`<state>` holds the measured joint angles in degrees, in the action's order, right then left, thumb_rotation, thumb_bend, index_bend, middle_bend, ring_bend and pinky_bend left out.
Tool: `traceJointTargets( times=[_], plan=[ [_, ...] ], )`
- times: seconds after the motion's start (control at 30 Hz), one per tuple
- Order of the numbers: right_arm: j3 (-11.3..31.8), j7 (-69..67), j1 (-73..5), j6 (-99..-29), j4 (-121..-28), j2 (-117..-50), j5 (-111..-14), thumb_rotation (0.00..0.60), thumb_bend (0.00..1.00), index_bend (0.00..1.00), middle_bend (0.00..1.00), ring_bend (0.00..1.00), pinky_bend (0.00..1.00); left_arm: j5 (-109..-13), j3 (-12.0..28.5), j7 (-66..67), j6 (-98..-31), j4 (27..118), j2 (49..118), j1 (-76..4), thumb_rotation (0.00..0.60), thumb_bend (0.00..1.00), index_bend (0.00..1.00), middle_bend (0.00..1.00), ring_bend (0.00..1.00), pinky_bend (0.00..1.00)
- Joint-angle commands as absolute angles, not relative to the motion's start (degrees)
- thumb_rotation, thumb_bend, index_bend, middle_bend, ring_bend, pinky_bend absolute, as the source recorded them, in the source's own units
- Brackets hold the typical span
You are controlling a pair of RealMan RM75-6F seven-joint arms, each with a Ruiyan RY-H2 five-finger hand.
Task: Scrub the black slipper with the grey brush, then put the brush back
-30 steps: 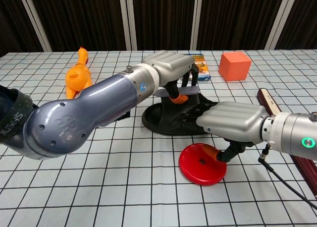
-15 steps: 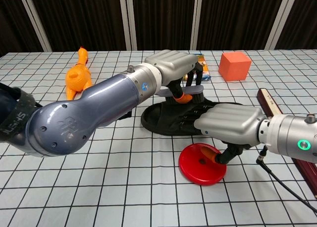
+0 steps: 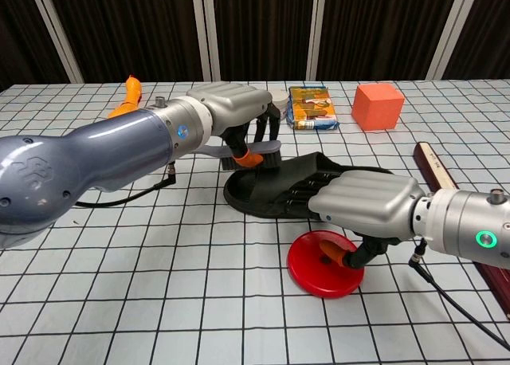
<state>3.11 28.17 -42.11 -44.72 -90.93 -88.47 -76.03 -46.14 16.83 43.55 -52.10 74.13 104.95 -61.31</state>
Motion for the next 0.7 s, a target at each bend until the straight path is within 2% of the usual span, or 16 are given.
traceJointTargets(
  times=[0.03, 0.17, 0.4, 0.7],
  plan=[
    [3.0, 27.8, -42.2, -44.8, -90.6, -88.6, -75.8, 0.600, 0.70, 0.00, 0.00, 0.00, 0.04, -44.0, 16.3, 45.0, -51.9, 75.0, 104.2, -61.4, 0.600, 0.60, 0.42, 0.56, 0.49, 0.52],
    [2.8, 27.4, -42.3, -45.1, -90.5, -88.5, -75.9, 0.600, 0.70, 0.00, 0.00, 0.00, 0.04, -44.1, 16.5, 44.0, -51.1, 73.4, 105.7, -62.4, 0.600, 0.60, 0.41, 0.55, 0.49, 0.52],
    [2.6, 27.1, -42.5, -45.7, -90.9, -87.9, -75.8, 0.600, 0.70, 0.00, 0.00, 0.00, 0.04, -52.6, 17.9, 34.6, -51.2, 67.2, 110.4, -64.1, 0.600, 0.61, 0.42, 0.55, 0.49, 0.52],
    [2.0, 26.6, -42.6, -46.0, -91.2, -87.5, -76.1, 0.600, 0.70, 0.00, 0.00, 0.00, 0.04, -56.9, 20.0, 25.7, -48.9, 60.3, 114.9, -66.8, 0.600, 0.61, 0.42, 0.55, 0.49, 0.52]
  ],
)
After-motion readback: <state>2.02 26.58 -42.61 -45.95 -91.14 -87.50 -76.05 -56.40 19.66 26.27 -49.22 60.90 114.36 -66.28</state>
